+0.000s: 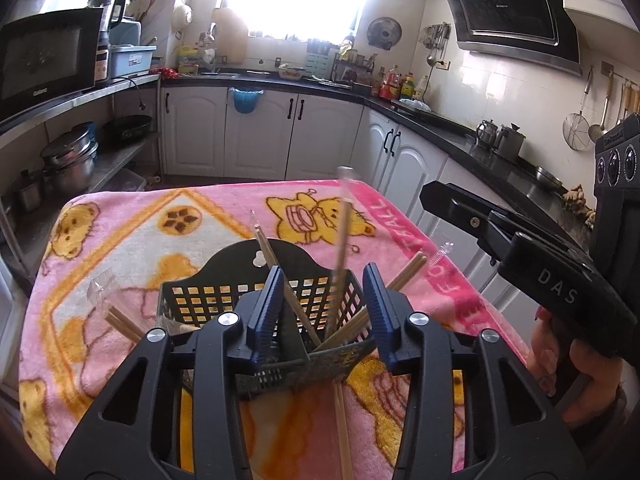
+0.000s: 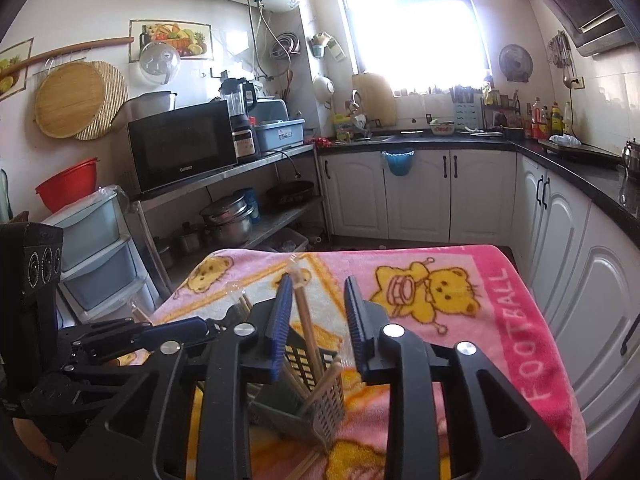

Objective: Organize utensils
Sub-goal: 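Open both tools to release the chopsticks and withdraw from the caddy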

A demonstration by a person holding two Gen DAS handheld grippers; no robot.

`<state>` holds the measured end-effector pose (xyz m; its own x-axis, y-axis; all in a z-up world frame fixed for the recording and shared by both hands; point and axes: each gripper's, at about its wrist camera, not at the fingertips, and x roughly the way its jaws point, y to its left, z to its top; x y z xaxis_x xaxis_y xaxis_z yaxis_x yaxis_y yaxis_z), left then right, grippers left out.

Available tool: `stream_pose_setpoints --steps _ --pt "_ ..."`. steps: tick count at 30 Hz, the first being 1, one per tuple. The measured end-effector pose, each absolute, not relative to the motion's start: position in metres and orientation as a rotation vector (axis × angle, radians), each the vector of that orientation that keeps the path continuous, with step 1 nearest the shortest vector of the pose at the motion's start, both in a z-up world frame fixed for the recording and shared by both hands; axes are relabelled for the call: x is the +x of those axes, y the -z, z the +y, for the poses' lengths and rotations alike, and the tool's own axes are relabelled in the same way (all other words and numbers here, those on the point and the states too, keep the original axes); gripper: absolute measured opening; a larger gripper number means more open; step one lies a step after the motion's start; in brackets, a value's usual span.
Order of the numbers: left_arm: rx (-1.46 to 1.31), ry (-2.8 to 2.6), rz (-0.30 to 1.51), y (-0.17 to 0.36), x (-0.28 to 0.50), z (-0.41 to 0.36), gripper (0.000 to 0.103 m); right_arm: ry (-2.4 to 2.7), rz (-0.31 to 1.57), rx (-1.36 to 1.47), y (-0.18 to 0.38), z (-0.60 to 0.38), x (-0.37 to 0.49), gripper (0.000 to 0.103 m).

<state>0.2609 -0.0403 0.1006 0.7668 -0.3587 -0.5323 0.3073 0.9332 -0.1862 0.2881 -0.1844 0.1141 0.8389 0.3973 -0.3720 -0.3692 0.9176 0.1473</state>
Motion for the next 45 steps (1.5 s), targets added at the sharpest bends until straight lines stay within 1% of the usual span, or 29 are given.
stream_pose_setpoints --steps 7,14,18,23,28,30,33,35,38,45 --pt "-0.085 0.366 0.589 -0.101 0.251 -0.042 0.048 -0.401 0.434 0.075 -0.117 -0.194 0.272 0.036" --pt "-0.084 0.369 0.583 -0.102 0.241 -0.042 0.061 -0.396 0.439 0.068 -0.117 -0.201 0.255 0.042" --pt "-0.080 0.370 0.577 -0.103 0.234 -0.041 0.068 -0.389 0.445 0.069 -0.116 -0.207 0.246 0.048" --pt "-0.077 0.363 0.565 -0.103 0.225 -0.039 0.077 -0.384 0.457 0.064 -0.112 -0.209 0.237 0.052" --pt "-0.080 0.359 0.563 -0.102 0.218 -0.037 0.082 -0.383 0.470 0.053 -0.108 -0.211 0.228 0.059" --pt "-0.079 0.357 0.562 -0.101 0.214 -0.036 0.087 -0.383 0.473 0.047 -0.106 -0.210 0.224 0.064" --pt "-0.075 0.362 0.560 -0.101 0.208 -0.036 0.091 -0.385 0.479 0.044 -0.104 -0.211 0.219 0.071" --pt "-0.073 0.361 0.557 -0.101 0.204 -0.036 0.092 -0.386 0.481 0.043 -0.102 -0.211 0.216 0.074" --pt "-0.074 0.359 0.553 -0.099 0.199 -0.036 0.092 -0.384 0.482 0.044 -0.100 -0.212 0.211 0.078" --pt "-0.100 0.343 0.548 -0.097 0.188 -0.027 0.092 -0.384 0.493 0.043 -0.096 -0.214 0.203 0.080"
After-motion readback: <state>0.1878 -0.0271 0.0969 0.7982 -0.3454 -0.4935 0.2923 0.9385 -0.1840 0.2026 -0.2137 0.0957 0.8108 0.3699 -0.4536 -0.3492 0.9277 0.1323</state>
